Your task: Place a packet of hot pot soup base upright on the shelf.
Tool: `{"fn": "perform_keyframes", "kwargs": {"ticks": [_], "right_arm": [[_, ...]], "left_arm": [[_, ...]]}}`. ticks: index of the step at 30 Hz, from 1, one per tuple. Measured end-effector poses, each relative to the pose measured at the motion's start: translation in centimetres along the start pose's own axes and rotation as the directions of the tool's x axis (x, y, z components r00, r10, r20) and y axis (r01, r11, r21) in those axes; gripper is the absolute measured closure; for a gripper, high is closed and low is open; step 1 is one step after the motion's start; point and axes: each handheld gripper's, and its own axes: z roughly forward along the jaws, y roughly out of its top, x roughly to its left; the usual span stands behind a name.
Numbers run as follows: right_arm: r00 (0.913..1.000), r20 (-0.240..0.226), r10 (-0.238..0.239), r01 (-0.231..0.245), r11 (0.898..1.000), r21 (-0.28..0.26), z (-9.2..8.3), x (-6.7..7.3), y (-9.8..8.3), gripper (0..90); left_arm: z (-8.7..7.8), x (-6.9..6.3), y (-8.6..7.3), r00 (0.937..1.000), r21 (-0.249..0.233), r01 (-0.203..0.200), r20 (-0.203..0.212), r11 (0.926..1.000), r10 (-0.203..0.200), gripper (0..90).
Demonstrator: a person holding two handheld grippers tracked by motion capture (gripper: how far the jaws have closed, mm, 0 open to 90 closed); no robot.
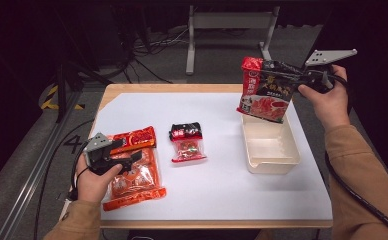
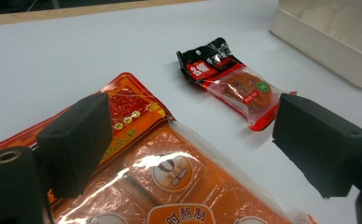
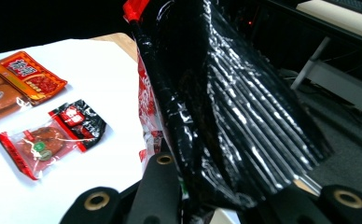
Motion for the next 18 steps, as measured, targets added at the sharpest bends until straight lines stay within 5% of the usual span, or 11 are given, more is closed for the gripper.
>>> {"fn": "perform_keyframes", "kwargs": {"ticks": [14, 18], "right_arm": [[0.9987, -0.006, -0.051, 0.051, 0.999, 0.019, 1.3, -1.5, -1.0, 82.6], [0.9982, 0.001, -0.059, 0.059, 0.998, 0.019, 1.5, -1.7, -1.3, 82.5]], "left_arm": [[-1.7, 0.3, -1.4, 0.9984, 0.002, 0.038, -0.043, 0.9993, -0.038, 13.3], [-1.9, 0.4, -1.6, 0.9972, -0.004, 0.073, -0.015, 0.9973, -0.074, 13.3]]}}
